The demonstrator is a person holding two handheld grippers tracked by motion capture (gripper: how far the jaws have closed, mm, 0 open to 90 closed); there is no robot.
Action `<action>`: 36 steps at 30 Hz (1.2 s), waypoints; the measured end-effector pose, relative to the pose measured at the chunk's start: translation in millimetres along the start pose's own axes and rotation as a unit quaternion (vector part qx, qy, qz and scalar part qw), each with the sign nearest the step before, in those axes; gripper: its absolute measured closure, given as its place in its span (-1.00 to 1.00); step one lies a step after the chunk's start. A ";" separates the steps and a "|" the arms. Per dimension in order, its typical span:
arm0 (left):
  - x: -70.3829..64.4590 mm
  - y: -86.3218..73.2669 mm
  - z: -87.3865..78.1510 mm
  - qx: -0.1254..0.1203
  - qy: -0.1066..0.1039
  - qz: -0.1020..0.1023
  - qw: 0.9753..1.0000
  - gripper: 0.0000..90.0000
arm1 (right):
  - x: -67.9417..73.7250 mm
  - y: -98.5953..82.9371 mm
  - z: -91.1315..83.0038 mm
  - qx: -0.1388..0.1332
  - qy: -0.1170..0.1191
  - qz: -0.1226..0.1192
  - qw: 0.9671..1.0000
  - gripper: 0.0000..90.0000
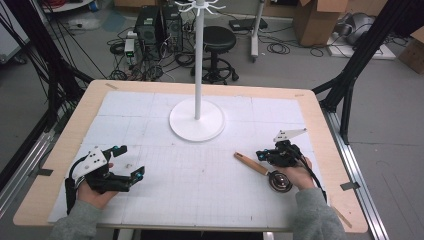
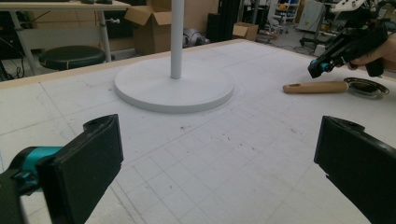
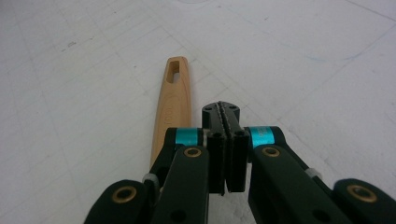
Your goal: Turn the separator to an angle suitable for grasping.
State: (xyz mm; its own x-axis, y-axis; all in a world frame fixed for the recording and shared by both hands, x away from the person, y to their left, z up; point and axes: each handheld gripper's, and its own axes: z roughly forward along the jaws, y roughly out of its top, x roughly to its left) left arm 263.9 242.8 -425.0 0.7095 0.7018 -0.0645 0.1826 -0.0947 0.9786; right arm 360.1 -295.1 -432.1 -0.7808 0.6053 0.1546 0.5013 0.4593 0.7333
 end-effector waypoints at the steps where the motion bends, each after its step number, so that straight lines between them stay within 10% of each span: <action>1: 0.0 0.0 0.0 0.000 0.000 0.000 1.000 -0.96 | 0.0 0.0 0.0 0.000 0.000 0.000 1.000 1.00; 36: -2.3 -2.7 -1.2 0.013 -0.003 -0.001 1.000 -0.96 | 9.0 16.9 28.5 0.066 0.025 -0.021 0.997 1.00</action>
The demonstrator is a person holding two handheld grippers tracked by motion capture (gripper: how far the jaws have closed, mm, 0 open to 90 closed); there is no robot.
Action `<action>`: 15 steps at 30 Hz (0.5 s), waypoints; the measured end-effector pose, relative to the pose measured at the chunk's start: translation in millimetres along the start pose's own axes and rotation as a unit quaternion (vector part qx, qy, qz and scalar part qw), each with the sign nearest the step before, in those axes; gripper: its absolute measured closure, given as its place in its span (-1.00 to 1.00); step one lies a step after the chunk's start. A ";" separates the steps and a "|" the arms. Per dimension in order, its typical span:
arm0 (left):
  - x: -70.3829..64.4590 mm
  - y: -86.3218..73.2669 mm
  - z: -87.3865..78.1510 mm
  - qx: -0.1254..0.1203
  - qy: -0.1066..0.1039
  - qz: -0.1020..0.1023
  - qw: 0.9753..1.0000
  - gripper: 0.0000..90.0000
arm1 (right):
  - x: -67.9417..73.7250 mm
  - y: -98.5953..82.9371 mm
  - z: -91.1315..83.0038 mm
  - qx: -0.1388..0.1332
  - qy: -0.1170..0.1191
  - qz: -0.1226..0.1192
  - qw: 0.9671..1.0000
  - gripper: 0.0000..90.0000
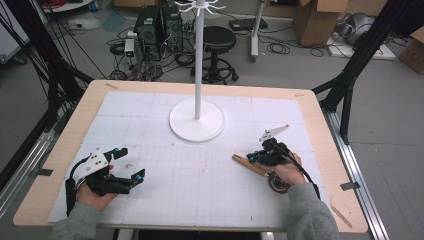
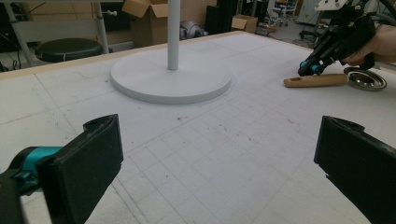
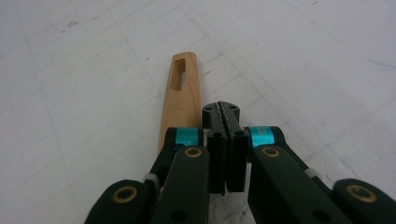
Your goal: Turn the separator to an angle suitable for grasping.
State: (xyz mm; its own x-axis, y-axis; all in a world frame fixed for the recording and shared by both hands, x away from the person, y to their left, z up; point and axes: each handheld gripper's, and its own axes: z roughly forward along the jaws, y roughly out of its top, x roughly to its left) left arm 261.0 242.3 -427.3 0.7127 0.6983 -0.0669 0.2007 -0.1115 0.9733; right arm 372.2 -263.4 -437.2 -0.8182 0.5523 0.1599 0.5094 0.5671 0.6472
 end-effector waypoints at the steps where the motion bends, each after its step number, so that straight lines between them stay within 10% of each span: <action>1: -0.1 -0.2 -0.3 0.000 0.000 0.000 1.000 -0.96 | 0.2 0.5 0.6 0.000 0.000 -0.001 1.000 1.00; 15: 0.1 -1.4 -3.6 0.000 0.003 -0.002 1.000 -0.96 | 5.1 9.0 5.5 0.015 0.005 -0.021 1.000 1.00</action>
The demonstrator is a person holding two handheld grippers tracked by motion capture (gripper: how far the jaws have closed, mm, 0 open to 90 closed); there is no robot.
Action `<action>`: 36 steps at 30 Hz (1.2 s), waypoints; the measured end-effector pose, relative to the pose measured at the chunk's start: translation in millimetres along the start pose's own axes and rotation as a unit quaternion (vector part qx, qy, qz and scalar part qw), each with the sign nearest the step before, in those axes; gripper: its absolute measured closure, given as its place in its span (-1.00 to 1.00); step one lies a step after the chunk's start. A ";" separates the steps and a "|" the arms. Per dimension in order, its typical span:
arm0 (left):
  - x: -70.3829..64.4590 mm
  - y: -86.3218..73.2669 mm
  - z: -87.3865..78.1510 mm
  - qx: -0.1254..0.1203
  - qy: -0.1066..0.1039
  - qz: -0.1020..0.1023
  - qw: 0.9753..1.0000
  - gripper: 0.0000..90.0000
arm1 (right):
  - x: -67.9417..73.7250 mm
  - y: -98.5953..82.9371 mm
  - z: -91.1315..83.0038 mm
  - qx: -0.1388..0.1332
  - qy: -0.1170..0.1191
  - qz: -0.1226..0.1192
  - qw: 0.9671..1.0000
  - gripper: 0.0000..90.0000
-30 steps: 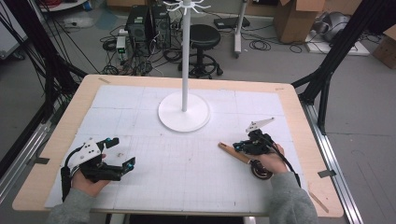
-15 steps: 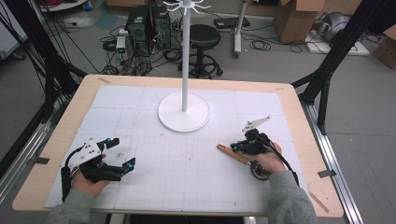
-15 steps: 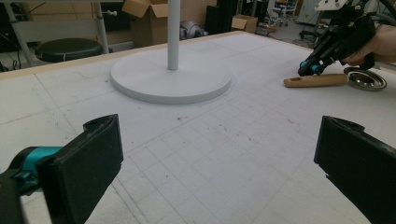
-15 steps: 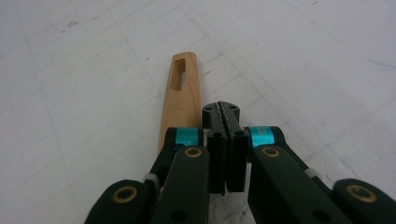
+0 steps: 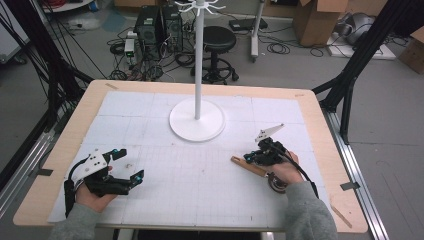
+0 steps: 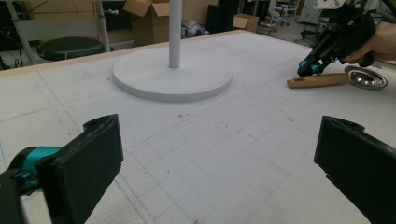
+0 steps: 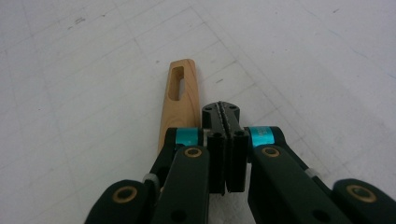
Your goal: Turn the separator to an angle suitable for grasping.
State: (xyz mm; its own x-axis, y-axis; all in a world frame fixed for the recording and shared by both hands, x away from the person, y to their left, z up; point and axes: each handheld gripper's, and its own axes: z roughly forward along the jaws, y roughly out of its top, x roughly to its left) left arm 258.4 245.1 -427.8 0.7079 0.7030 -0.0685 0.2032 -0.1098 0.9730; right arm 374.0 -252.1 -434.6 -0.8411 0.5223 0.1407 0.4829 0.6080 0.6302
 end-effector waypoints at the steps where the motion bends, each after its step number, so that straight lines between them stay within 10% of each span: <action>1: 0.0 0.0 0.0 0.000 0.000 0.000 1.000 -0.96 | 0.5 1.1 0.7 0.000 0.002 -0.003 1.000 1.00; 36: -0.3 -1.0 -2.2 0.003 -0.002 -0.003 1.000 -0.96 | 18.3 12.7 10.0 0.026 0.038 -0.050 0.998 1.00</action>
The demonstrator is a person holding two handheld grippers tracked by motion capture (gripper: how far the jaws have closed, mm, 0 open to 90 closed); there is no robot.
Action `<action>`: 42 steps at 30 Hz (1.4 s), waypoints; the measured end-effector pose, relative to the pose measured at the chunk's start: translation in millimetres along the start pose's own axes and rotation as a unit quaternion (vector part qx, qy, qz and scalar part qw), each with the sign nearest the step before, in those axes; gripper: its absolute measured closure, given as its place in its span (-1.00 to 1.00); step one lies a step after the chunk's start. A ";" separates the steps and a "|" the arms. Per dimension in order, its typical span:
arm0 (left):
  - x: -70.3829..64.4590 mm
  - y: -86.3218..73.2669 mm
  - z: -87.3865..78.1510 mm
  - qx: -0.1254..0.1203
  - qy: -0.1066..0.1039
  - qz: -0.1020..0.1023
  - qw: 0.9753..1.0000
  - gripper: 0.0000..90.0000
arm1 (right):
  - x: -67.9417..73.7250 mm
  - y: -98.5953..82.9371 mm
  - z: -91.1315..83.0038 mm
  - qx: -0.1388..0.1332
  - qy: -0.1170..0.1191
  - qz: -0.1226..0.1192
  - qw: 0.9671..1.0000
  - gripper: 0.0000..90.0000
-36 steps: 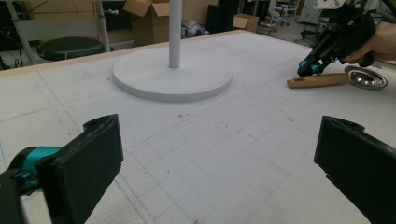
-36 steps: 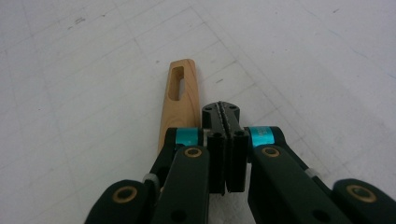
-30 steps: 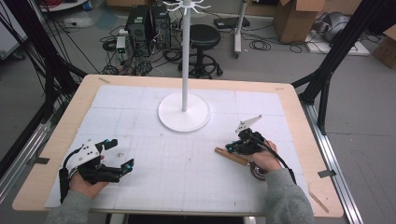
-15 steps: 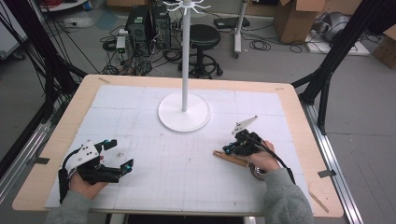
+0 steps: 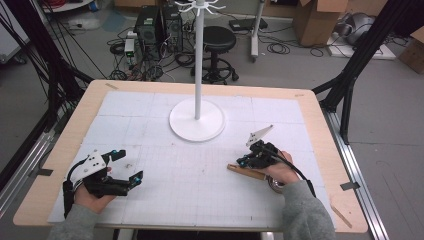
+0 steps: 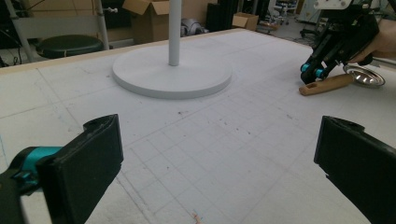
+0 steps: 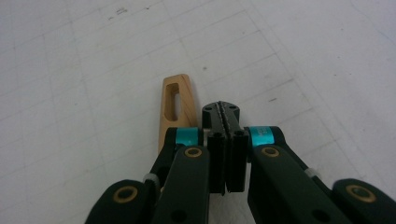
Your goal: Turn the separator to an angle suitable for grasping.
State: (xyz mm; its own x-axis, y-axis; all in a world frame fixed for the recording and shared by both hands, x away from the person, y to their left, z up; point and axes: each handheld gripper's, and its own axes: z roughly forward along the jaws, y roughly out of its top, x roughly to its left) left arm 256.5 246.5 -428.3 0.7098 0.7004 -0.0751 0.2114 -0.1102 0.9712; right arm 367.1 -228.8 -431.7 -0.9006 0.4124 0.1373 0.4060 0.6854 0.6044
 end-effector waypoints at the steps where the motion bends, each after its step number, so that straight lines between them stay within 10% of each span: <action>1: 0.2 0.1 0.0 -0.001 0.000 0.001 1.000 -0.96 | 0.9 0.6 0.8 0.001 0.001 -0.003 1.000 1.00; 28: 0.3 0.4 0.7 -0.001 -0.002 0.001 1.000 -0.96 | 5.9 3.3 -4.7 -0.009 0.003 -0.010 1.000 0.99; 42: 0.5 3.7 3.8 -0.011 -0.013 -0.005 1.000 -0.96 | 8.0 -5.2 -41.2 -0.121 0.000 -0.021 0.992 -0.02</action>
State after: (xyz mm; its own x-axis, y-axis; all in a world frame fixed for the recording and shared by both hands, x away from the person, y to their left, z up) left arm 260.2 243.7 -425.7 0.7249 0.6830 -0.0893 0.2030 -0.0879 0.9752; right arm 351.4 -253.8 -401.3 -0.9157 0.3871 0.1080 0.3192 0.5373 0.7806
